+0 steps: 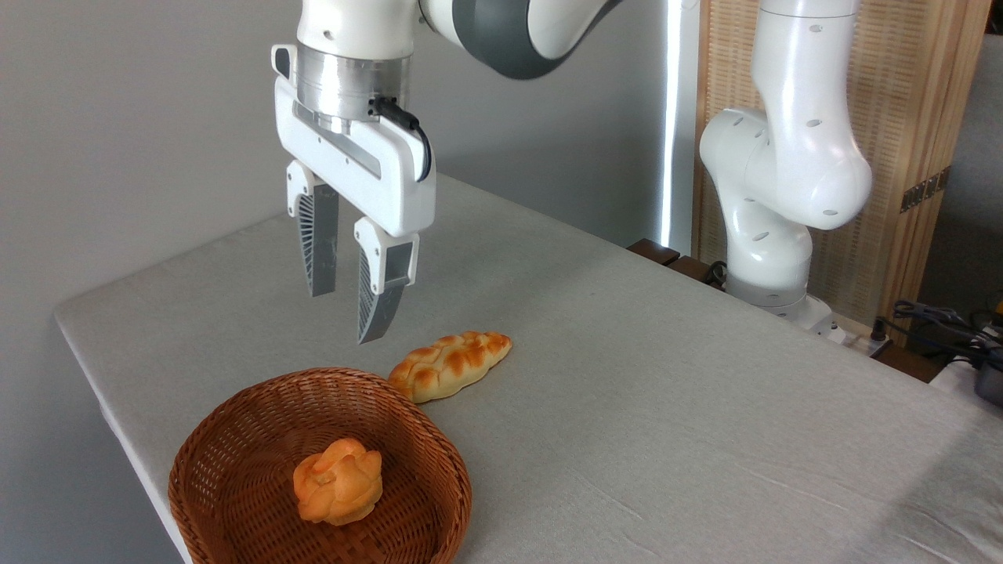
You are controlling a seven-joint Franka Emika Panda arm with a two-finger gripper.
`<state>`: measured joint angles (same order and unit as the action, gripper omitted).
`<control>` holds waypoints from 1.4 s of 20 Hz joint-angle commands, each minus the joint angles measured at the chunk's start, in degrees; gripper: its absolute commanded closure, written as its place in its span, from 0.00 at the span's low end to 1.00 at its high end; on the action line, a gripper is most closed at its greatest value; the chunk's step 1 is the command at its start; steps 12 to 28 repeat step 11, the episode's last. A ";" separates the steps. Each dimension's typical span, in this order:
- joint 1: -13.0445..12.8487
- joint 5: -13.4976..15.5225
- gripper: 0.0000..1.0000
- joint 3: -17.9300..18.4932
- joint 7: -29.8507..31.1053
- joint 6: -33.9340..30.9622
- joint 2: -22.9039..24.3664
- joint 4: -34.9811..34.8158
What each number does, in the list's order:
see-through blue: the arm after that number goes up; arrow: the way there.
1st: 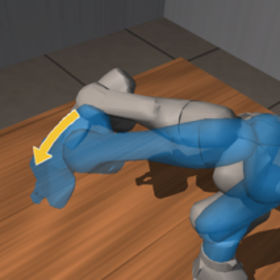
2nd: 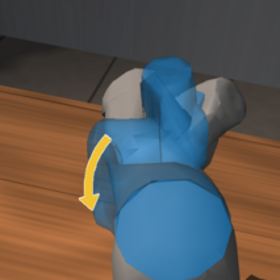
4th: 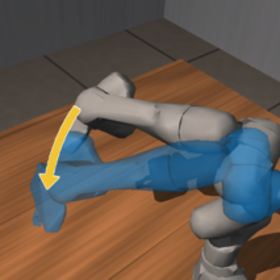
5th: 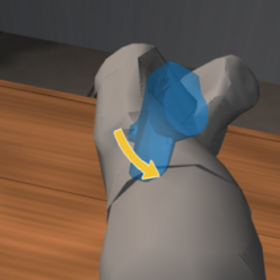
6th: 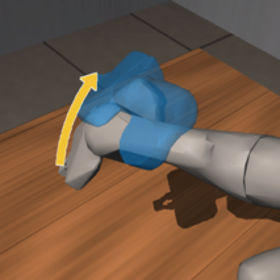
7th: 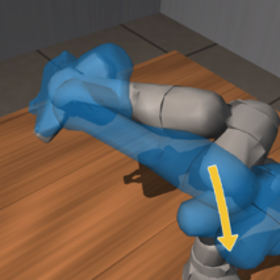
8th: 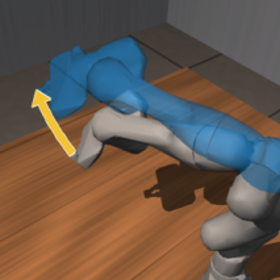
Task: Put bread into the basket
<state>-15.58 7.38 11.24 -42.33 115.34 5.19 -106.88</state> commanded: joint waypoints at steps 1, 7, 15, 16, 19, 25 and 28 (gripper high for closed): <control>-0.15 -2.28 0.00 -0.16 1.63 -4.75 -1.06 1.23; -0.15 -7.30 0.00 -0.95 7.00 -6.09 -1.94 1.14; -0.06 -6.59 0.00 -0.60 6.47 -6.70 -1.85 1.23; -0.06 -6.59 0.00 -0.60 6.47 -6.70 -1.85 1.23; -0.06 -6.59 0.00 -0.60 6.47 -6.70 -1.85 1.23; -0.06 -6.59 0.00 -0.60 6.47 -6.70 -1.85 1.23; -0.06 -6.59 0.00 -0.60 6.47 -6.70 -1.85 1.23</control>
